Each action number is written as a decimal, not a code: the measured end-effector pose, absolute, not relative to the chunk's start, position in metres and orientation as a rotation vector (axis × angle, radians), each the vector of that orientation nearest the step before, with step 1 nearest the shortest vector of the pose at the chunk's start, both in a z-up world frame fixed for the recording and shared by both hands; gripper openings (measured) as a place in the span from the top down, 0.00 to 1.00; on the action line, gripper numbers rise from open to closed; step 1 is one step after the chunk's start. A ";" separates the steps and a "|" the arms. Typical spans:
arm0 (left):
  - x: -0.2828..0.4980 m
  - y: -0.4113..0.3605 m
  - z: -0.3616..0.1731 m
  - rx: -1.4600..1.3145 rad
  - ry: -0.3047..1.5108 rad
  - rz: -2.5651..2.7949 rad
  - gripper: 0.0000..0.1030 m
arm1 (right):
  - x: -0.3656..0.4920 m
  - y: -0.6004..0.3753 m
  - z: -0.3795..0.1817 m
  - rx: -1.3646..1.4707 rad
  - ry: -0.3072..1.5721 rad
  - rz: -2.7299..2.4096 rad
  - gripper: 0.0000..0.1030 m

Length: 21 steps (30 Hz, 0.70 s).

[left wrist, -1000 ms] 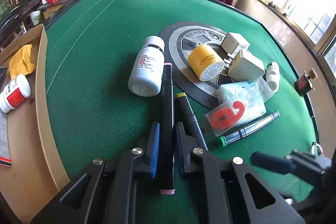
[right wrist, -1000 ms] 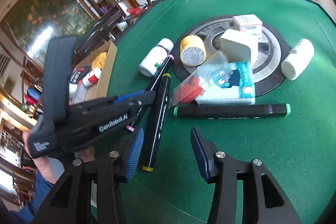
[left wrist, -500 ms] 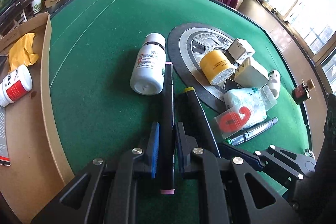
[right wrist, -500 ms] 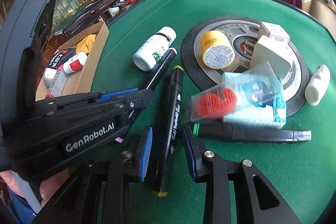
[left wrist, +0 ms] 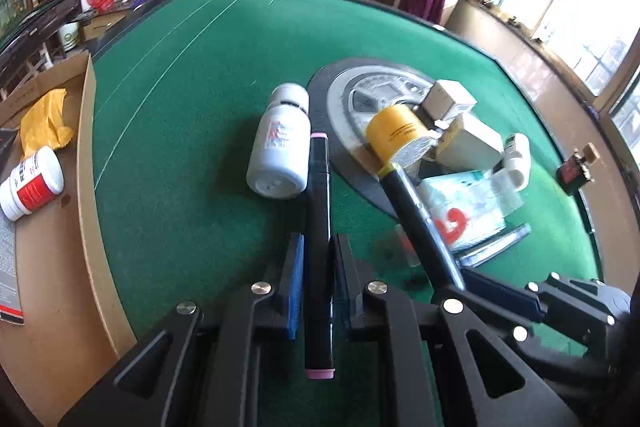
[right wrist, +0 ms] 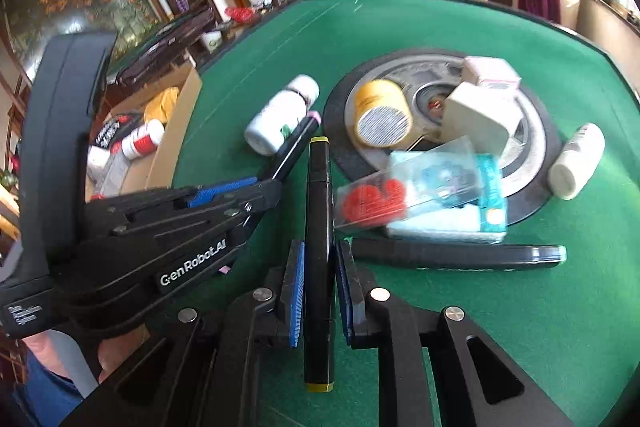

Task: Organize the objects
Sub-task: 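Carry the marker with the left tool while the right tool carries its marker toward the tray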

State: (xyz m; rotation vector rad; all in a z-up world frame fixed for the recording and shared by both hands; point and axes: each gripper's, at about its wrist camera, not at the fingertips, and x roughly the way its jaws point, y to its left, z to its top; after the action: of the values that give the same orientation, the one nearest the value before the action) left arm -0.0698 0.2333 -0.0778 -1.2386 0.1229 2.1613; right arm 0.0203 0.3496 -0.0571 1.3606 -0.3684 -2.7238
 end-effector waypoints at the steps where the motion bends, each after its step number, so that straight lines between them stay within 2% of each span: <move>1: -0.066 0.232 -0.073 -1.207 0.119 2.171 0.86 | 0.022 0.352 -0.054 1.346 -0.378 -2.730 0.84; 7: -0.053 0.227 -0.057 -1.080 0.104 2.196 0.86 | 0.024 0.359 -0.049 1.325 -0.457 -2.735 0.84; 21: -0.050 0.228 -0.049 -1.026 0.127 2.270 0.86 | 0.025 0.362 -0.042 1.261 -0.543 -2.732 0.84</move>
State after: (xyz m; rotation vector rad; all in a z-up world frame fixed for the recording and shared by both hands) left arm -0.0502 0.2278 -0.0490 -1.0264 0.1269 2.2696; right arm 0.0246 0.3615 -0.0422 1.2607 -0.5430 -2.7317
